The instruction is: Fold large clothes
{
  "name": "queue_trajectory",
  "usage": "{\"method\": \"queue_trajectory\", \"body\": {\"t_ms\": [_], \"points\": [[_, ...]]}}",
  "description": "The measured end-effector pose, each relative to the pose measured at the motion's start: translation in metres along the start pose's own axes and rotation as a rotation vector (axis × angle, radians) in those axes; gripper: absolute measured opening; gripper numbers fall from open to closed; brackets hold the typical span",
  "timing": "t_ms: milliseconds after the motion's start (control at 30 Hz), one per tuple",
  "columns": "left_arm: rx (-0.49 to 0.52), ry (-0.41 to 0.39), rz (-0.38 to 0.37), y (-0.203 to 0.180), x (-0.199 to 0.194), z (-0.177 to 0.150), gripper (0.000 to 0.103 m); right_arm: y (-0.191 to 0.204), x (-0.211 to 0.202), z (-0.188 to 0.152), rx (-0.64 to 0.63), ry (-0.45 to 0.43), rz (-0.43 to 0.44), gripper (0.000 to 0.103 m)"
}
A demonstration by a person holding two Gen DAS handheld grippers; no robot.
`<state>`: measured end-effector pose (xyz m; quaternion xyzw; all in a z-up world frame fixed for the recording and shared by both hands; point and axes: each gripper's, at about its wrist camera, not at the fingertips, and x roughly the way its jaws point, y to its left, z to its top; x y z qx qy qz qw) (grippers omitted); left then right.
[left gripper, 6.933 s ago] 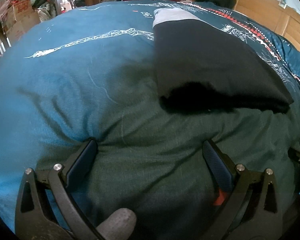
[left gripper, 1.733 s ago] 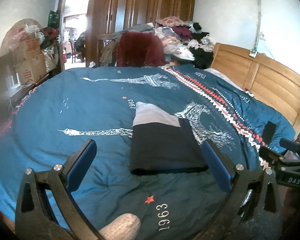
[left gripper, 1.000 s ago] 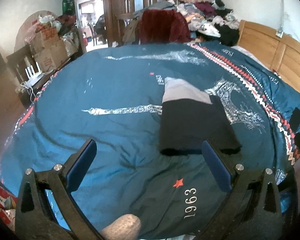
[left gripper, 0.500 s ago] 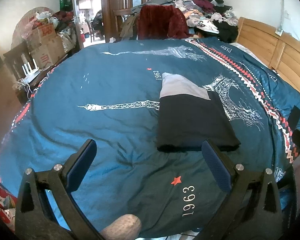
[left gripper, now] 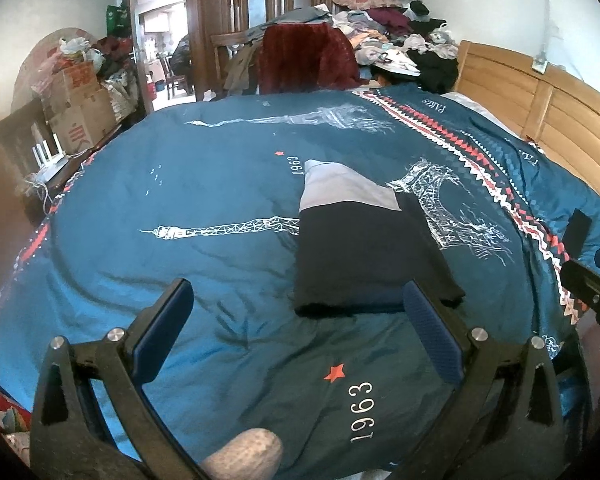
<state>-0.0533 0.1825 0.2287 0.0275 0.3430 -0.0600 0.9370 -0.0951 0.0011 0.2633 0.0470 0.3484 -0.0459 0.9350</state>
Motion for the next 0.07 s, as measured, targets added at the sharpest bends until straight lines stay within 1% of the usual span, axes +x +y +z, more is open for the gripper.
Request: {"method": "queue_trajectory", "body": {"t_ms": [67], "points": [[-0.003, 0.001, 0.0, 0.0009, 0.0006, -0.0009, 0.103, -0.0013, -0.0008, 0.0003, 0.005, -0.005, 0.003, 0.103]]}}
